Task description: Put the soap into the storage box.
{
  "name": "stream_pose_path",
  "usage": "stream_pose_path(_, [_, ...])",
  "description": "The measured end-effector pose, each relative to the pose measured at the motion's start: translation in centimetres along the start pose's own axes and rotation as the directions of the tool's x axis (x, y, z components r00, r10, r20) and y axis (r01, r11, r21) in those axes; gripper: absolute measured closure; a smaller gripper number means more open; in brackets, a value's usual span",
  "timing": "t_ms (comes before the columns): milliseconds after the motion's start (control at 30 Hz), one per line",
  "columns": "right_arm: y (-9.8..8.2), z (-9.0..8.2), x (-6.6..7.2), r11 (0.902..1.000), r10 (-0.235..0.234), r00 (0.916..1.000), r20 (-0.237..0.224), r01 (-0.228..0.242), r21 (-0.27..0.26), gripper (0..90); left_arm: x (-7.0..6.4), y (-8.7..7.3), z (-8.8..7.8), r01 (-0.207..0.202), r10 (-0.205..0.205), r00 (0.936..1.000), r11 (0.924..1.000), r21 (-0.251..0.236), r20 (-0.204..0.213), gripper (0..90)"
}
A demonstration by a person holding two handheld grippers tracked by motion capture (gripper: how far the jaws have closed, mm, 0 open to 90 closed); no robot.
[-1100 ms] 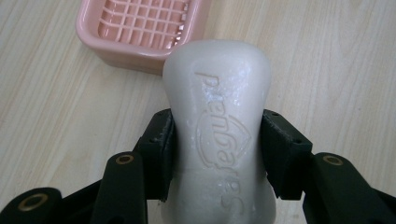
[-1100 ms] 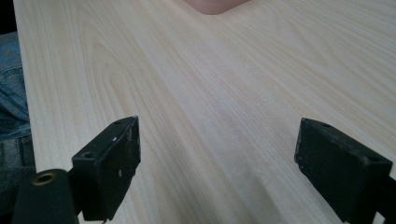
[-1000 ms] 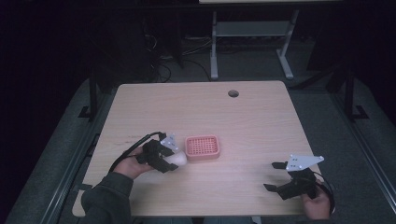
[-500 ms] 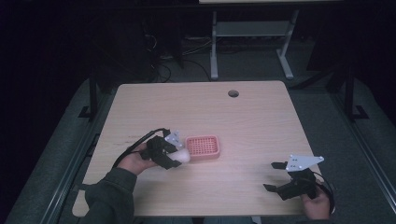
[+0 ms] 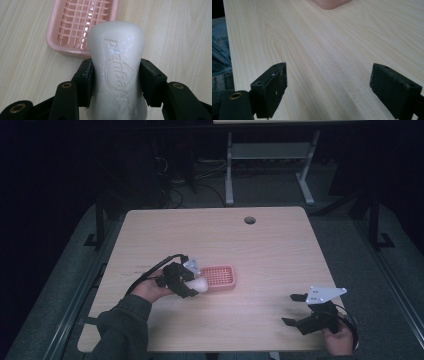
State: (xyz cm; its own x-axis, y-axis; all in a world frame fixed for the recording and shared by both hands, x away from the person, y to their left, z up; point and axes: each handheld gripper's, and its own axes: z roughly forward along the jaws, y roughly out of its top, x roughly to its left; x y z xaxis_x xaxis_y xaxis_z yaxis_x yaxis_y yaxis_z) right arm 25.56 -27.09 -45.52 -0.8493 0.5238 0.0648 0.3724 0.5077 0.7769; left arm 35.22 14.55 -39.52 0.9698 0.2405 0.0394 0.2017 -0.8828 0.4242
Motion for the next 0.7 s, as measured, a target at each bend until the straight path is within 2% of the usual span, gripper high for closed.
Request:
stream_pose_path(367, [0.0,0.0,-0.1,1.0,-0.002,1.0,-0.001,0.002,-0.002,14.1,0.6,1.0,0.6,-0.014,0.014,0.9999,0.9997,0.018,-0.001,49.6])
stream_pose_path(700, [0.1,0.1,0.0,1.0,0.002,1.0,-0.002,-0.002,-0.002,14.1,0.9,2.0,1.0,-0.02,0.02,0.9998,0.9998,0.001,0.008,49.6])
